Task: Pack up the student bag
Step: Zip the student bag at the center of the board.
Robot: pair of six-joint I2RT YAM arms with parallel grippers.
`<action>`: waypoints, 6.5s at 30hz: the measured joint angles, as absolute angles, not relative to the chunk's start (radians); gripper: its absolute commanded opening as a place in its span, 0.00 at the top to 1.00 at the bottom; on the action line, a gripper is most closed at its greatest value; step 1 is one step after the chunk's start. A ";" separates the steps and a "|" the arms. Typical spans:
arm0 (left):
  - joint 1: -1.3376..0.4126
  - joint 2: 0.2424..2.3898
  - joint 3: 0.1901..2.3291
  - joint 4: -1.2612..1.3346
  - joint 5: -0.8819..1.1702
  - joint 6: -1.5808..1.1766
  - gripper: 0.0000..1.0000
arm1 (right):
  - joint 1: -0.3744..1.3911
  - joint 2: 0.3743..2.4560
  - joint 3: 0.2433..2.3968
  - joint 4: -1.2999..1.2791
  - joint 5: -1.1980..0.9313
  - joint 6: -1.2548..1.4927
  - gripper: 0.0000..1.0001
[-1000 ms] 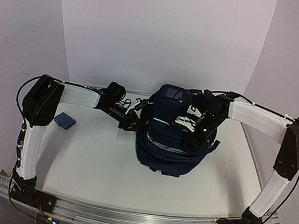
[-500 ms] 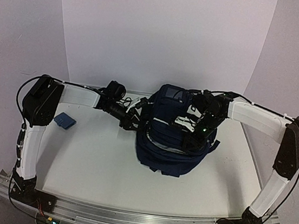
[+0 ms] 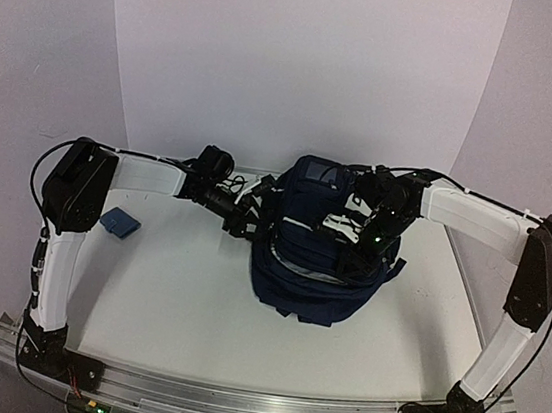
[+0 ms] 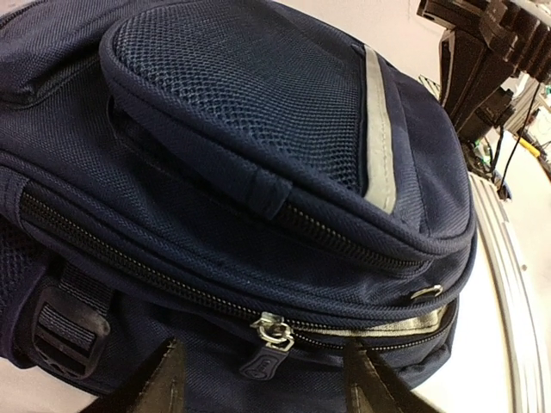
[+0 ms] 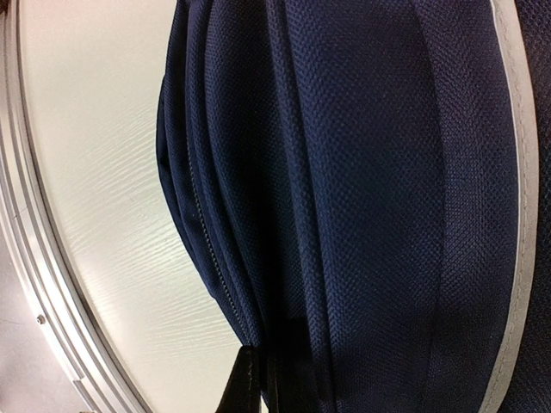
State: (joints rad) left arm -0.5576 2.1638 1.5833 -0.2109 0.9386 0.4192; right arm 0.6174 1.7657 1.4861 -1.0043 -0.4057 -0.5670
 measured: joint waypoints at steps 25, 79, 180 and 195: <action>-0.565 2.073 1.487 -0.247 0.844 0.391 1.00 | 0.617 1.809 1.510 -1.013 -0.420 -0.515 1.00; -0.626 1.843 1.189 -0.036 0.615 0.490 0.44 | 0.618 1.884 1.553 -0.979 -0.518 -0.402 1.00; -0.966 1.679 1.051 -0.088 0.245 -0.025 1.00 | 0.513 1.919 1.407 -0.848 -0.831 -0.247 0.38; -1.090 1.827 1.126 -0.002 0.051 -0.203 0.92 | 0.586 1.988 1.531 -0.798 -0.851 -0.085 0.40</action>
State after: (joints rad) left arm -1.0899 1.8265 1.1259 -0.0024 0.0506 -0.2028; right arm 0.5860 1.9881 1.5315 -0.7983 -0.8514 -0.0850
